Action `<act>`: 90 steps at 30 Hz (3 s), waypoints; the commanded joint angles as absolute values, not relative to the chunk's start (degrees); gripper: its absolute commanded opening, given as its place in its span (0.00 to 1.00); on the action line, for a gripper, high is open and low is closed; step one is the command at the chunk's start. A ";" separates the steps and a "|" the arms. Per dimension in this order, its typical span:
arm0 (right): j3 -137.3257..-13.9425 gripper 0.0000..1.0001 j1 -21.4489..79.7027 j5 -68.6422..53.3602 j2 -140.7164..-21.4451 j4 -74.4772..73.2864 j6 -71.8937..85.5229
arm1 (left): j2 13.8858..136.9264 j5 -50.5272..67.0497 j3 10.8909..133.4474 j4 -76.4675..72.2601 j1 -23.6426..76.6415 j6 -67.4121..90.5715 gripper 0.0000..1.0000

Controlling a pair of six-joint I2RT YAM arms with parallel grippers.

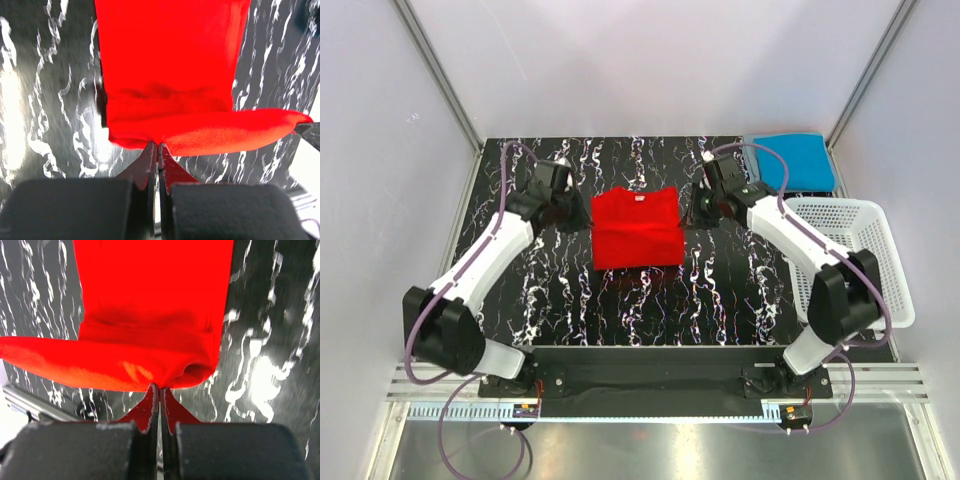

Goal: Fold and stack the t-shirts
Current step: Fold the tshirt

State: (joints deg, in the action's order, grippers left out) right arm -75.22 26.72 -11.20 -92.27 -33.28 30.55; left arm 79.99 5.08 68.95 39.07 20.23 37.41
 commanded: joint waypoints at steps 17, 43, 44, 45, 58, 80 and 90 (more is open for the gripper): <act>-103.17 0.00 21.54 -14.85 -113.02 -30.76 25.84 | 101.07 12.92 90.17 23.84 12.31 31.73 0.00; -122.87 0.19 14.24 -18.19 -141.15 -11.00 28.04 | 137.89 30.75 116.35 -10.19 5.01 41.22 0.47; -122.96 0.22 14.06 -18.63 -141.15 -9.51 27.08 | 138.25 32.07 116.63 -11.07 4.57 41.22 0.48; -123.48 0.27 13.98 -18.98 -141.24 -9.84 26.20 | 138.08 32.17 116.63 -10.64 4.31 41.13 0.49; -109.70 0.66 13.89 -31.81 -130.44 -16.34 15.92 | 109.64 25.66 84.49 6.16 4.57 27.07 0.47; -94.31 0.52 13.97 -41.40 -130.17 -15.82 13.18 | 111.88 22.24 73.55 1.93 13.18 21.80 0.37; -93.08 0.24 13.97 -37.88 -130.43 -14.59 13.62 | 119.18 23.03 77.52 1.58 12.04 23.55 0.39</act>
State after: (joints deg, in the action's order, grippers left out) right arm -93.01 13.63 -38.81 -130.47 -16.95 13.52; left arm 118.78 24.29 76.07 2.92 12.58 24.16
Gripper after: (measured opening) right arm 0.275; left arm 0.381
